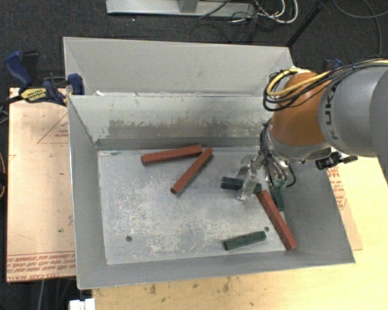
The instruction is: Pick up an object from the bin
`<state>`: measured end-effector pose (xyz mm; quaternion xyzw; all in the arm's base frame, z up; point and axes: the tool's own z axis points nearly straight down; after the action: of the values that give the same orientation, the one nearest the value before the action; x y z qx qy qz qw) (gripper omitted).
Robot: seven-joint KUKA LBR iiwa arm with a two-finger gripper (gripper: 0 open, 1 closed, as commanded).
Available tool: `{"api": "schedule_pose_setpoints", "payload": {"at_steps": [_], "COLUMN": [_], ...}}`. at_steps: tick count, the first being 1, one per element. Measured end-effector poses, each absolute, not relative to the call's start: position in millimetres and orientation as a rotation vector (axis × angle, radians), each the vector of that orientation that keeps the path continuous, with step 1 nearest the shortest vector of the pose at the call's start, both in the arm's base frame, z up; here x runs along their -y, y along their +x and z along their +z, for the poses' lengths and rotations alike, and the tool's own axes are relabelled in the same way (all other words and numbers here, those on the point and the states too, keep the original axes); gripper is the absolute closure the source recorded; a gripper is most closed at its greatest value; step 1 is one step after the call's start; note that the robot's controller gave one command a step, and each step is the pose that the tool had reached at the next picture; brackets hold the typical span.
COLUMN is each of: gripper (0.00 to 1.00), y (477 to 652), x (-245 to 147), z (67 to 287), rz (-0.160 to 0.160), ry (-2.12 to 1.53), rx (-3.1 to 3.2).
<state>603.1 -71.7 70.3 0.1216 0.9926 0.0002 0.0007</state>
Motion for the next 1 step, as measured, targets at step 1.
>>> {"api": "schedule_pose_setpoints", "payload": {"at_steps": [1], "gripper": [1.00], "y": [603.1], "x": [71.6], "z": [70.3], "rz": [0.001], "ry": [0.381], "rx": [-3.117]}}
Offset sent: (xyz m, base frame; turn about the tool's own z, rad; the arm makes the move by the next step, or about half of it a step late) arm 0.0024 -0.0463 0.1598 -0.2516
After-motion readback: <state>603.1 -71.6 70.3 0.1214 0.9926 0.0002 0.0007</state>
